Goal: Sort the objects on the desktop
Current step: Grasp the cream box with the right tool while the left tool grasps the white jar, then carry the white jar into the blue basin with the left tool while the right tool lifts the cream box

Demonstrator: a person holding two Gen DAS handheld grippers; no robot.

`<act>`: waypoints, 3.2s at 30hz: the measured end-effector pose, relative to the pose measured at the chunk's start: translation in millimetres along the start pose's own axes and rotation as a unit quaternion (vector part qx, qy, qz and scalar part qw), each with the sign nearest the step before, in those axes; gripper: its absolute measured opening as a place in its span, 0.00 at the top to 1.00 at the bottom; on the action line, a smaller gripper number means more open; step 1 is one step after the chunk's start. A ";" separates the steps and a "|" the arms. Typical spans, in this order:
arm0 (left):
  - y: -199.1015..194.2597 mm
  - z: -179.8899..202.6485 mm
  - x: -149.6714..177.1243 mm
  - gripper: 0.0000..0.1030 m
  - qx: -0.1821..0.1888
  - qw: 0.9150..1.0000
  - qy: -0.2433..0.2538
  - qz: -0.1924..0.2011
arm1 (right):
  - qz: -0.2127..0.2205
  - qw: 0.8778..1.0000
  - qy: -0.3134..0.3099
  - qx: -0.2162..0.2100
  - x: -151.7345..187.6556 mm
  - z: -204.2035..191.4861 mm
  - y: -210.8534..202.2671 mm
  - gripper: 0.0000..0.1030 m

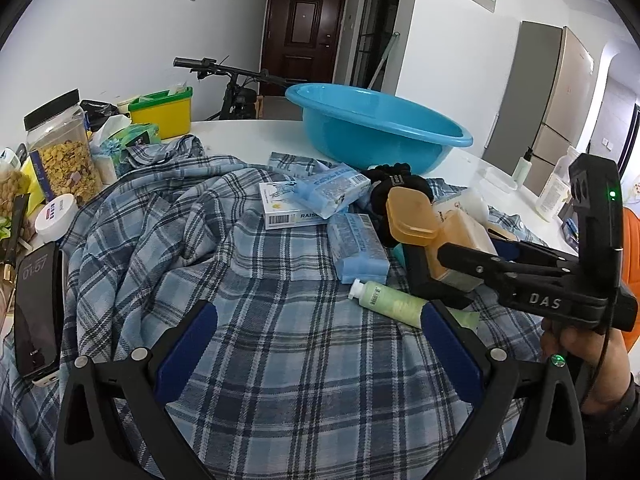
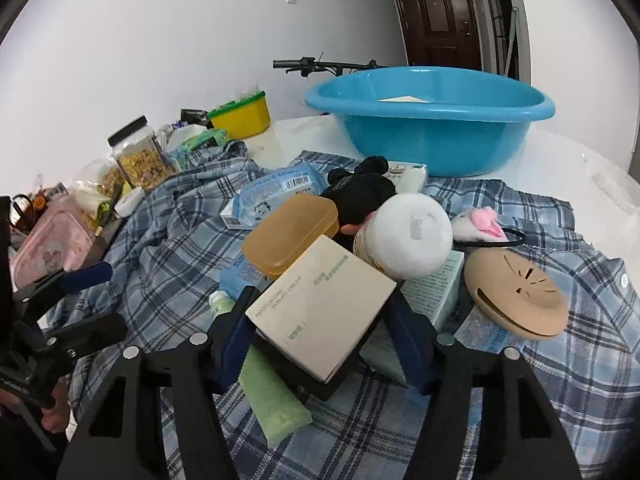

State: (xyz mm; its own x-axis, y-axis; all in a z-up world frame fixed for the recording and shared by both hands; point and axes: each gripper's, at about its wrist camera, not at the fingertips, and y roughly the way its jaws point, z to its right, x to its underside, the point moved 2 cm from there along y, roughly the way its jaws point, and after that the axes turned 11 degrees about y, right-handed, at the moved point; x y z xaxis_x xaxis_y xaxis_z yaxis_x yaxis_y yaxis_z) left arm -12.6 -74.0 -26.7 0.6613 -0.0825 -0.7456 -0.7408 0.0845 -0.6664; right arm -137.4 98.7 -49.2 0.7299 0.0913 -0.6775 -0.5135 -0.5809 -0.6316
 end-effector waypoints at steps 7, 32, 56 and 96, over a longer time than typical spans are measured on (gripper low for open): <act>1.6 4.2 -6.9 0.00 -0.005 1.000 0.009 0.000 | 0.034 0.999 0.010 -0.016 -6.2 5.7 -26.7 0.40; 46.6 130.9 -89.1 0.08 0.041 0.990 0.134 0.026 | 0.113 0.992 0.060 -0.009 1.6 92.7 -120.6 0.40; 84.4 145.0 -102.8 0.56 0.006 0.989 0.150 -0.004 | 0.111 0.991 0.071 -0.020 8.0 118.5 -125.8 0.40; 17.5 51.1 -263.3 0.58 0.010 0.985 0.090 0.146 | 0.092 0.996 -0.005 0.018 -45.7 59.4 -101.3 0.40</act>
State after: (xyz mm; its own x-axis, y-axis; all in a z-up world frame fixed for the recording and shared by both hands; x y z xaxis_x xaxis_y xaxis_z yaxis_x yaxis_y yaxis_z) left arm -193.6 -0.1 157.6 0.3872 -0.2273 -0.8935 -0.8927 0.1498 -0.4249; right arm -145.5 201.5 23.3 0.6176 -0.0061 -0.7865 -0.6545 -0.5584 -0.5097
